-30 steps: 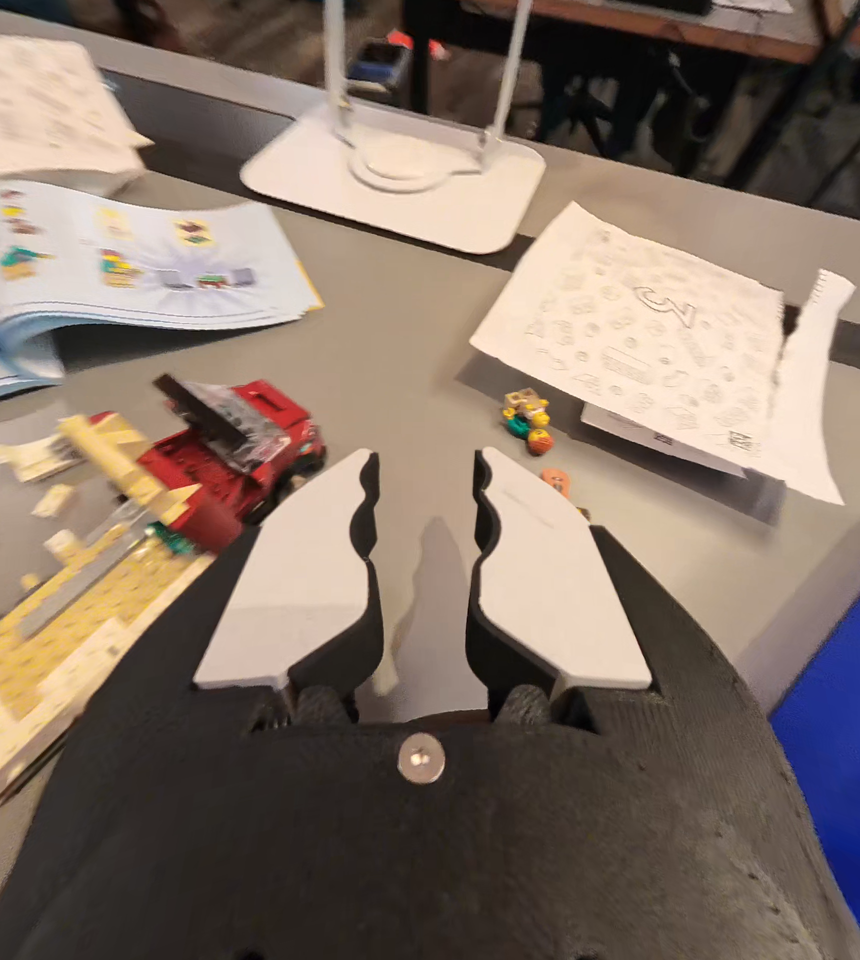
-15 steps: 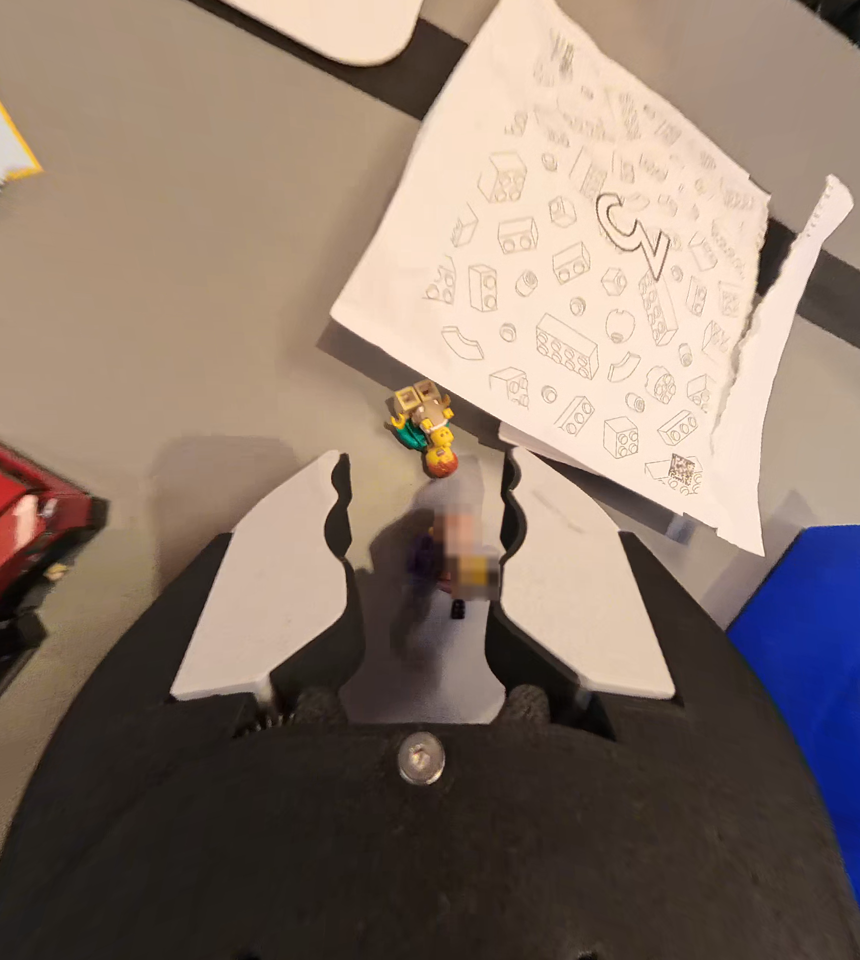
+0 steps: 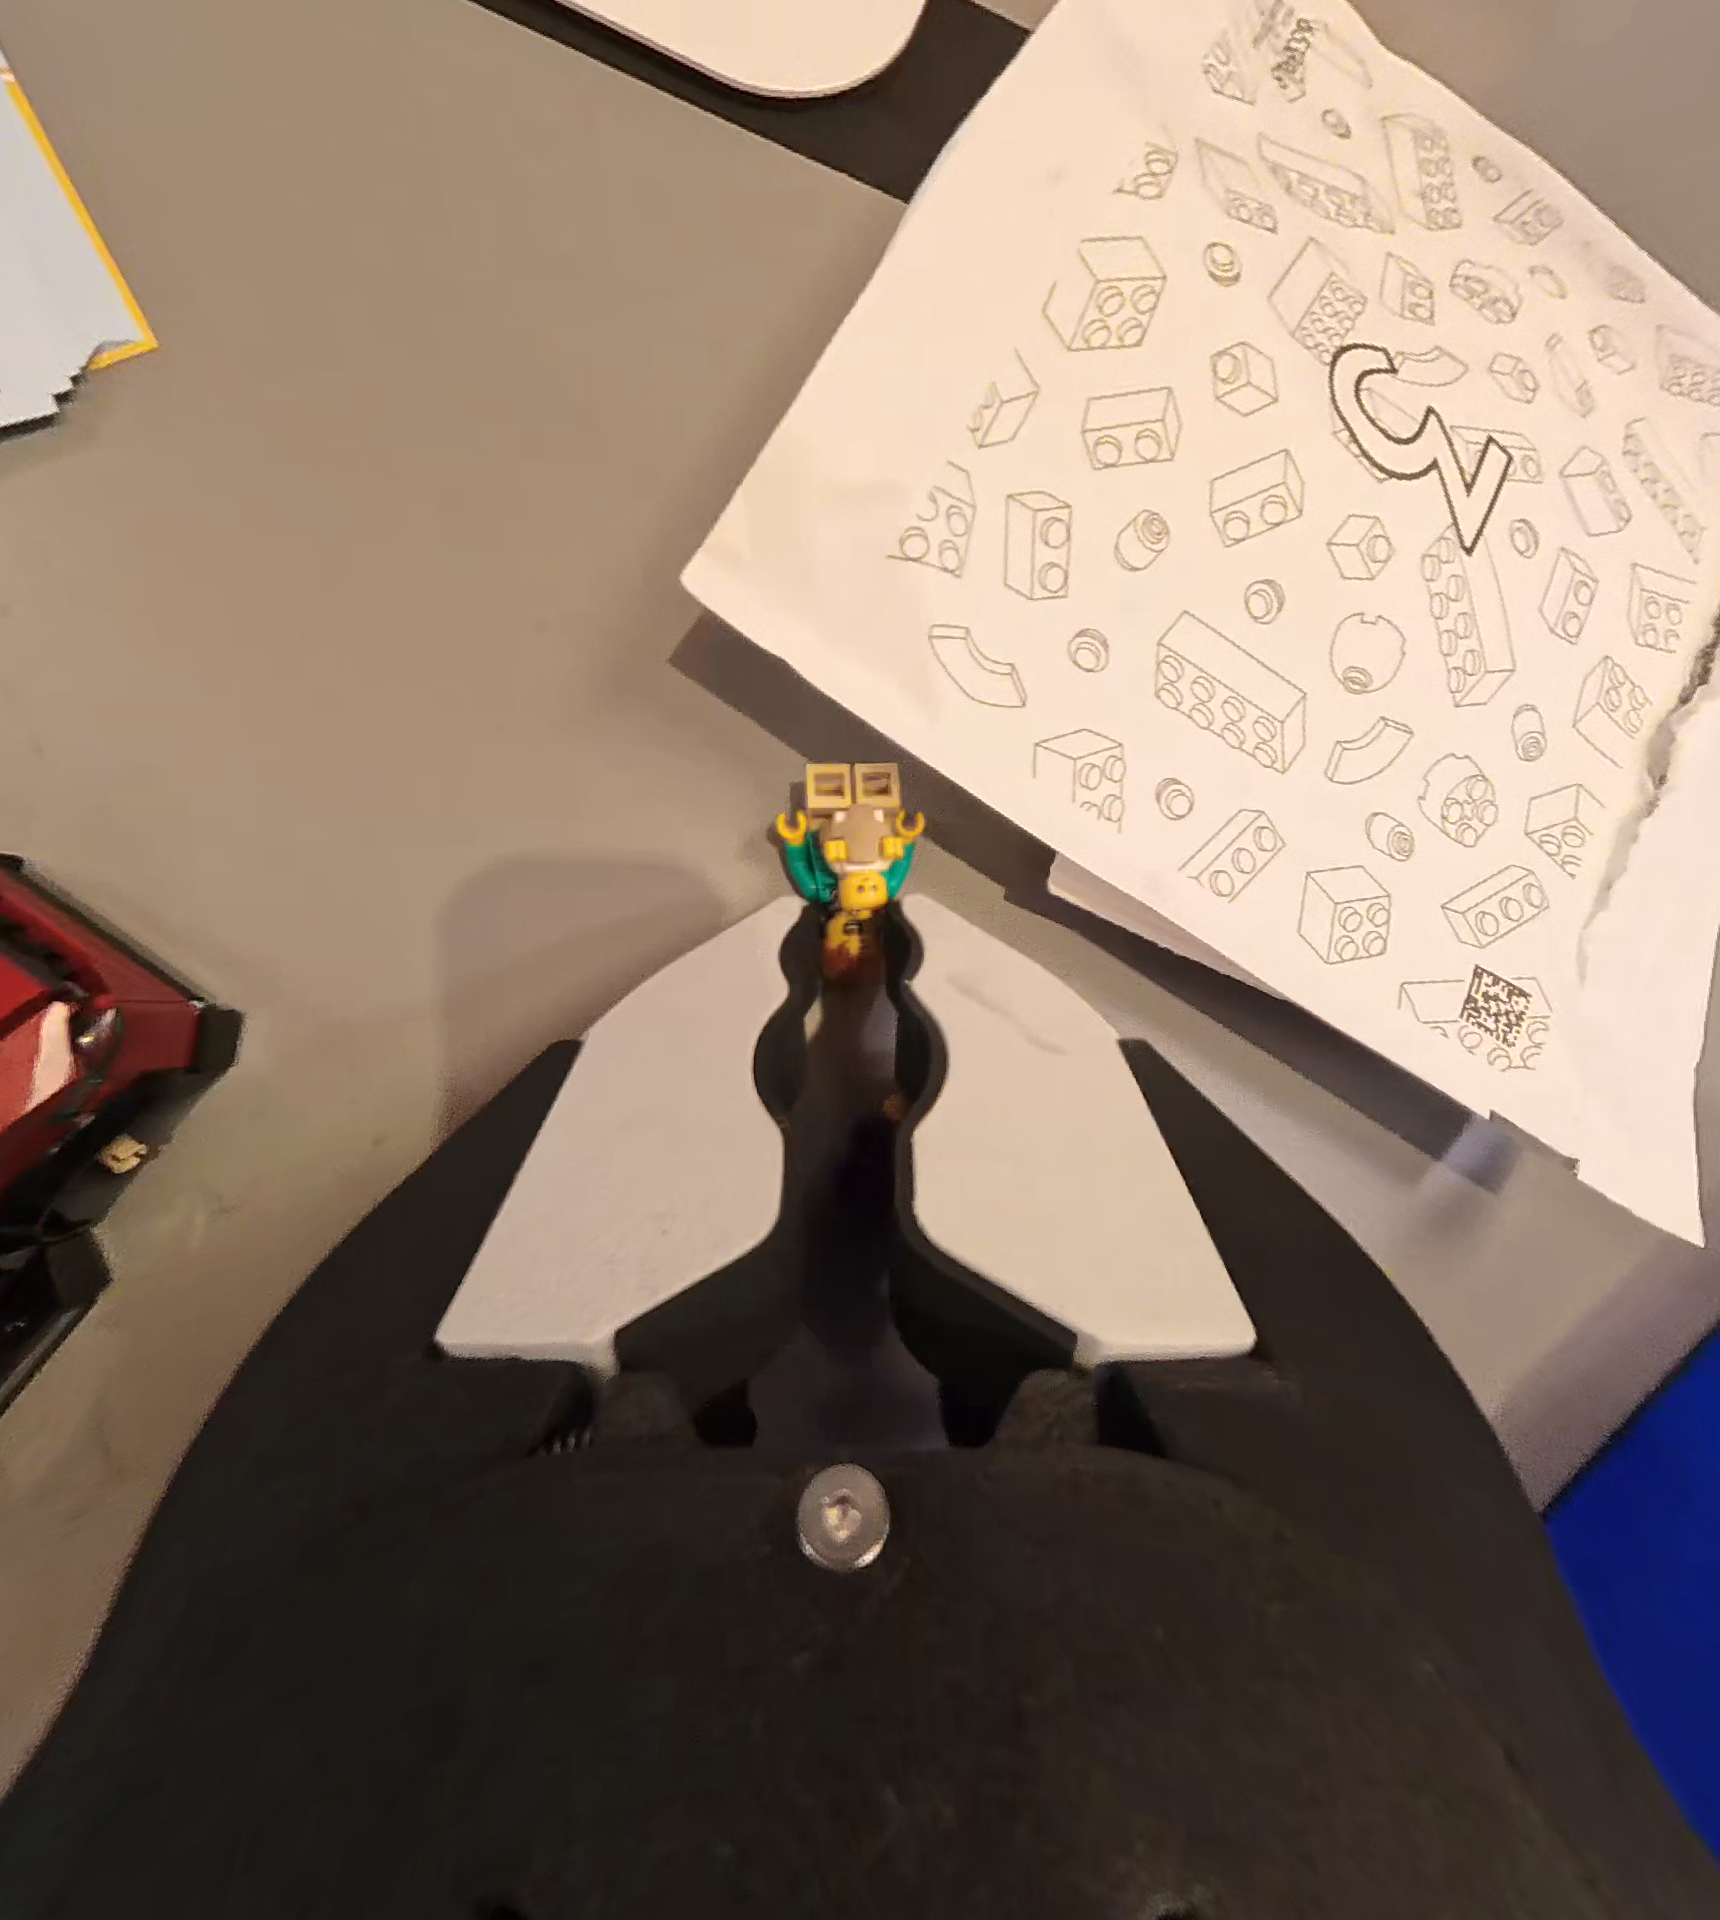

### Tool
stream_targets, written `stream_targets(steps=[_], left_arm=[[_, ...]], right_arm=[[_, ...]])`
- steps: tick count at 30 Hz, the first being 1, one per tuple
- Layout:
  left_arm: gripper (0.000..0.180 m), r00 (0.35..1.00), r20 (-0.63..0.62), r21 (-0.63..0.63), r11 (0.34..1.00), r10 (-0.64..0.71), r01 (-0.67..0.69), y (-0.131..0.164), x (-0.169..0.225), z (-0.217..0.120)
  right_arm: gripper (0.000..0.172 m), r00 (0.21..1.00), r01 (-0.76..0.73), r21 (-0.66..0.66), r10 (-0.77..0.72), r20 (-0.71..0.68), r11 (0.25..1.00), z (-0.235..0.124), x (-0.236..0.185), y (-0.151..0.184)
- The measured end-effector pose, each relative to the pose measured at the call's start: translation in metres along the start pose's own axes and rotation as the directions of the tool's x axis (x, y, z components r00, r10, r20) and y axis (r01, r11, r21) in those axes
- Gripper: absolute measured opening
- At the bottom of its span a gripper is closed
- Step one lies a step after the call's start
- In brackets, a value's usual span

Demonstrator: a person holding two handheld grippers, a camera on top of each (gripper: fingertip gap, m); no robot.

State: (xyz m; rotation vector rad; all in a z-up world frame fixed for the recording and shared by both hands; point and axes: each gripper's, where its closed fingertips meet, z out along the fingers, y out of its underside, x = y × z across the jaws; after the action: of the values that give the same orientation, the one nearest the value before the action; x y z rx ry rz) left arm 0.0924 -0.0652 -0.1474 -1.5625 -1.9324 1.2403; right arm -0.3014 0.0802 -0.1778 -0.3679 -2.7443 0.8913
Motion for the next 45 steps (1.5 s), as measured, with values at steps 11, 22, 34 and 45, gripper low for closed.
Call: stream_targets(steps=[11,22,34,45], left_arm=[[0.065,1.000,0.010,0.037,0.999,0.002,-0.002,-0.007,0.000,-0.003],[0.064,0.997,0.010,0.161,0.984,0.079,-0.080,-0.034,0.028,-0.008],[0.057,0.852,0.110,0.490,0.717,0.512,-0.495,-0.103,0.171,-0.037],[0.061,0.523,0.271,0.431,0.384,0.808,-0.817,-0.107,0.263,-0.021]], right_arm=[[0.011,0.995,0.090,0.105,-0.094,0.038,0.990,-0.034,-0.028,-0.004],[0.011,0.942,0.266,0.388,-0.323,0.091,0.882,-0.110,-0.093,0.017],[0.010,0.787,0.341,0.557,-0.554,0.271,0.757,-0.165,-0.159,0.074],[0.010,0.613,0.376,0.619,-0.686,0.392,0.689,-0.180,-0.214,0.100]])
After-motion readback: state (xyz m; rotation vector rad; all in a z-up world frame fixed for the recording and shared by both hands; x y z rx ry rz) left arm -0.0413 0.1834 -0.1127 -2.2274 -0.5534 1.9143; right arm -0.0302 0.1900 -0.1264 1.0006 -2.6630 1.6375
